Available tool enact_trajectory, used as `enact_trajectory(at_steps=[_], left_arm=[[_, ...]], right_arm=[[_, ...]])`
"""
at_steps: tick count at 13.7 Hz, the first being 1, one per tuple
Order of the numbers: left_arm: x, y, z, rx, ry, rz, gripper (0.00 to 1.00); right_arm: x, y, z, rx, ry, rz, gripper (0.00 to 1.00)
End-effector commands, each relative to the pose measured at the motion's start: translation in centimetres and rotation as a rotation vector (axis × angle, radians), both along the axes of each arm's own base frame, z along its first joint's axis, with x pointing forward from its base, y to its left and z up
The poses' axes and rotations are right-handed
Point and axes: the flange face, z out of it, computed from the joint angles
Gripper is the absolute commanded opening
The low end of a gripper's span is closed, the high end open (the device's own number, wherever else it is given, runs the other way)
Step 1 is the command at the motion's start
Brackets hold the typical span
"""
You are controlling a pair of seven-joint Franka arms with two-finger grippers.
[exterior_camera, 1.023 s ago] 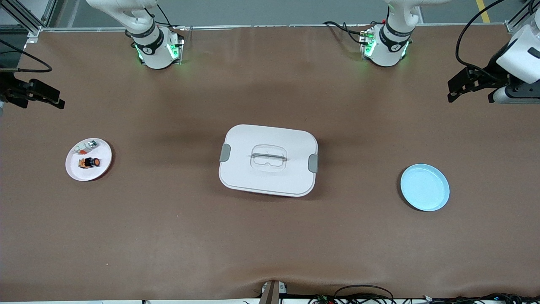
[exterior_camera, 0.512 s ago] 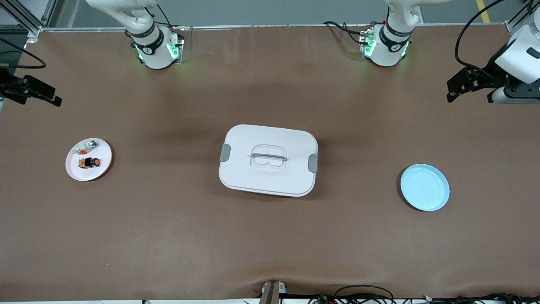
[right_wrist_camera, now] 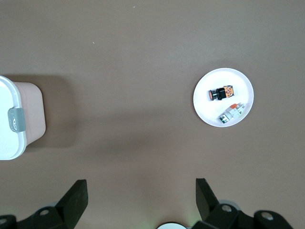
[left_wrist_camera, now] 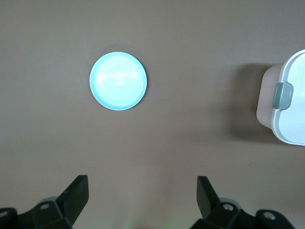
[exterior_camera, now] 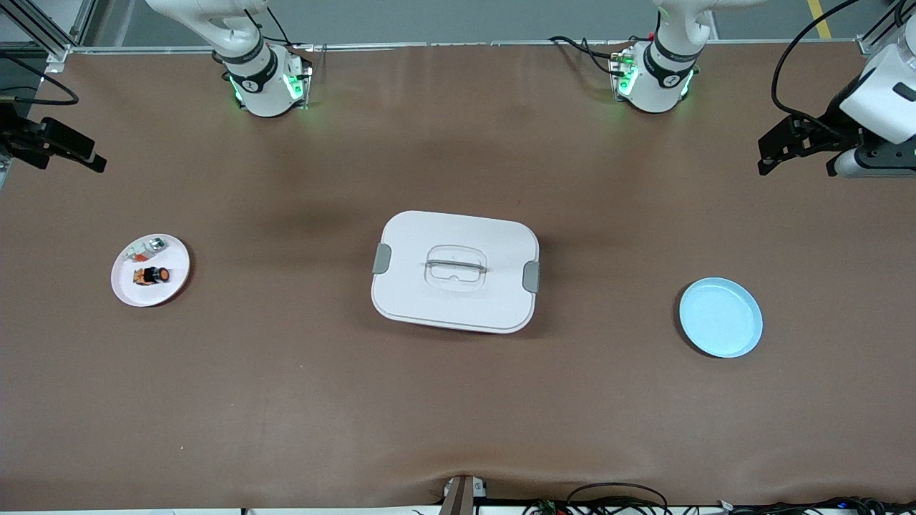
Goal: Transfer orange switch to right arm and place
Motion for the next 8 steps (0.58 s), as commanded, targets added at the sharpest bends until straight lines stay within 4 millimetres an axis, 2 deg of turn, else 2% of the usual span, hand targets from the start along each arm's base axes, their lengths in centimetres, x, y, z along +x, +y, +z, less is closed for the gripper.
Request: enact_trajectory(at_steps=[1,8], left_arm=[[0.20,0.11,0.03,-0.017,-0.005,-0.014,1.00],[0.50,0.20,0.55,-0.019,-0.017,-0.014,1.00]], right_arm=[[-0.83,0.13,0.21,0.009,-0.014,-0.010,1.00],[-0.60,0.43,0.16,0.002,-0.018,-0.002,1.00]])
